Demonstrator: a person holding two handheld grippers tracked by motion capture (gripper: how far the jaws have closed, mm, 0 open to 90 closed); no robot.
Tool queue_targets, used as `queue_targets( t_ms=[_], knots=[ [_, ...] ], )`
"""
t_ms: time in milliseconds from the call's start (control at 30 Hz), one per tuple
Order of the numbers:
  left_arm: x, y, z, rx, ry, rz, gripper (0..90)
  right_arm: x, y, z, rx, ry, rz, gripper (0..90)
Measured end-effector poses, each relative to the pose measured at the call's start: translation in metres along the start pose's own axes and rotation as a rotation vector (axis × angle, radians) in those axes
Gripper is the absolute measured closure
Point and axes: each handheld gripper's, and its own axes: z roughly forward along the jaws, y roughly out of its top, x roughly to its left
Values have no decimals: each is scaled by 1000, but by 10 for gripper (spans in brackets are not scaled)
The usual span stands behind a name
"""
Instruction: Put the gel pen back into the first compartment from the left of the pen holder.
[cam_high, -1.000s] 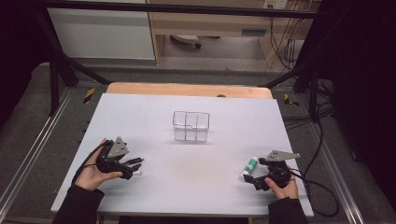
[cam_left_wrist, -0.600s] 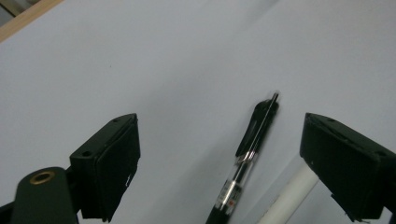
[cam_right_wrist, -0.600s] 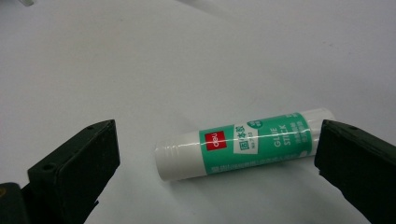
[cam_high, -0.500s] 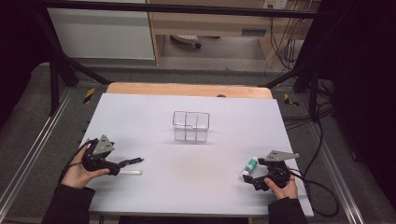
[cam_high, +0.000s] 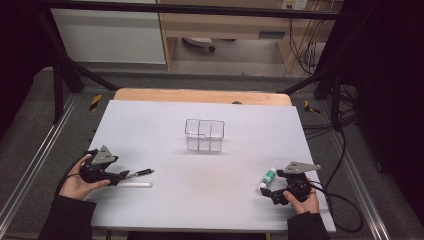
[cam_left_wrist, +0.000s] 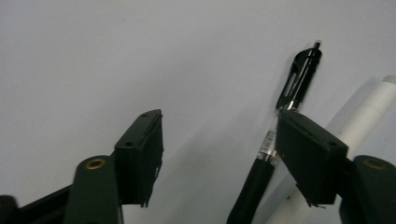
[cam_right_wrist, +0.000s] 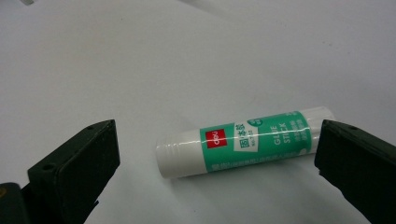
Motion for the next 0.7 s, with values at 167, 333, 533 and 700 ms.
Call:
queue_targets(
  t_ms=[167,333,533,700],
  knots=[
    [0,-2,-4,44,-58,15,404,0,0,0,0,-1,-2,4],
    [1,-4,-3,80,-69,32,443,0,0,0,2,-2,0,4],
    [3,-4,-1,92,-90,42,511,0,0,0,4,0,2,4],
    [4,-5,0,106,-122,64,564,0,0,1,4,-2,3,4]
  ],
)
